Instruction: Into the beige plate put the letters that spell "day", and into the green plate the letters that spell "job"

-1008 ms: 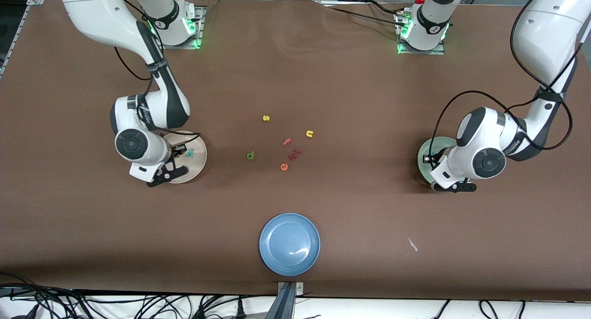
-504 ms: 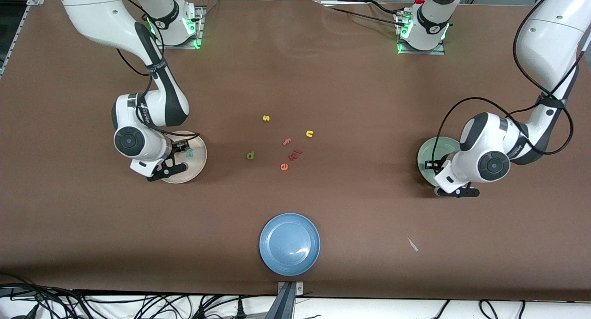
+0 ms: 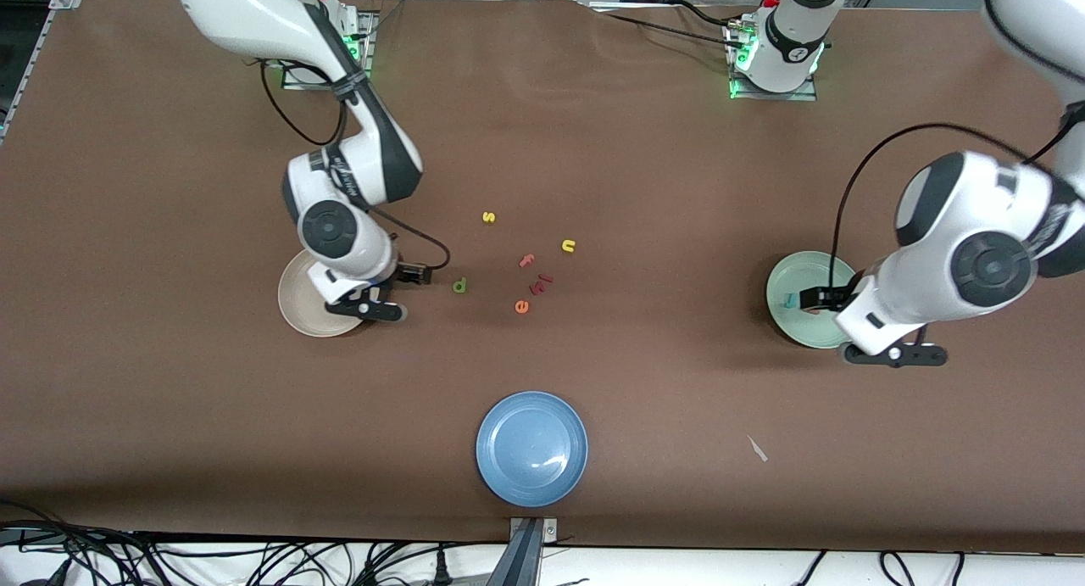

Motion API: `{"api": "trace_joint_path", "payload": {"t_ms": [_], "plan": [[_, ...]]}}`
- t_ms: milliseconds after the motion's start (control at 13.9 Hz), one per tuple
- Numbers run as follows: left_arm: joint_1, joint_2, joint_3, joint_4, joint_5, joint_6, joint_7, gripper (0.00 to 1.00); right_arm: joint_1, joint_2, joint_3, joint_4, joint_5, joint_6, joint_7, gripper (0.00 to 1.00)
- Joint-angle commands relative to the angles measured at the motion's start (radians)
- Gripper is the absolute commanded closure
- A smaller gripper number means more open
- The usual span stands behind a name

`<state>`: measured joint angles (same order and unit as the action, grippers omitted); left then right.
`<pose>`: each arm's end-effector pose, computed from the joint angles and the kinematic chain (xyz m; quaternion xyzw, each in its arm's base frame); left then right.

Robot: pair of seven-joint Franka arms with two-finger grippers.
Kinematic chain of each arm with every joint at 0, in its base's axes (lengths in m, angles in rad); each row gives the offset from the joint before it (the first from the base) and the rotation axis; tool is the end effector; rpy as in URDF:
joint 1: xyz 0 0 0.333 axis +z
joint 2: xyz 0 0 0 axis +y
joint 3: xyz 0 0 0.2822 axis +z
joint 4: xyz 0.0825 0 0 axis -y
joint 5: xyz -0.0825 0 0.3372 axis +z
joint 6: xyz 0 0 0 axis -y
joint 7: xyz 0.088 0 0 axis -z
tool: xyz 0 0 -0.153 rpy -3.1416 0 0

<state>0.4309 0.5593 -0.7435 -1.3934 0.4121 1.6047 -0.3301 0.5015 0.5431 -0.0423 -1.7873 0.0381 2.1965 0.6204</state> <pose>0.5977 -0.0608 0.3678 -0.9947 -0.0006 0.0907 0.0484 0.5226 0.2621 0.1964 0.9937 -0.0902 -0.0589 0.0312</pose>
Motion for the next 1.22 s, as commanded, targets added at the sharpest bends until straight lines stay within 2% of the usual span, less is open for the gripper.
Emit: {"api": "trace_joint_path", "payload": {"t_ms": [0, 144, 504, 648, 792, 1080, 1152], "plan": [[0.005, 0.016, -0.045, 0.126, -0.032, -0.095, 0.014, 0.0, 0.041, 0.054, -0.005, 0.037, 0.017, 0.047, 0.116, 0.12], [0.0, 0.018, -0.059, 0.18, -0.032, -0.127, 0.014, 0.0, 0.074, 0.078, -0.005, 0.037, 0.032, 0.093, 0.172, 0.16], [0.003, 0.018, -0.06, 0.186, -0.029, -0.129, 0.095, 0.0, 0.111, 0.123, -0.005, 0.039, 0.032, 0.186, 0.234, 0.16], [-0.003, 0.018, -0.059, 0.188, -0.026, -0.128, 0.137, 0.0, 0.117, 0.138, -0.005, 0.039, 0.032, 0.196, 0.233, 0.23], [-0.011, 0.024, -0.056, 0.221, -0.029, -0.118, 0.131, 0.0, 0.126, 0.153, -0.005, 0.039, 0.031, 0.239, 0.234, 0.26], [-0.006, 0.022, -0.057, 0.223, -0.024, -0.118, 0.14, 0.0, 0.131, 0.153, -0.005, 0.042, 0.031, 0.244, 0.229, 0.83], [-0.004, 0.022, -0.057, 0.223, -0.026, -0.118, 0.143, 0.0, 0.131, 0.15, -0.007, 0.048, 0.029, 0.244, 0.228, 0.91]]}}
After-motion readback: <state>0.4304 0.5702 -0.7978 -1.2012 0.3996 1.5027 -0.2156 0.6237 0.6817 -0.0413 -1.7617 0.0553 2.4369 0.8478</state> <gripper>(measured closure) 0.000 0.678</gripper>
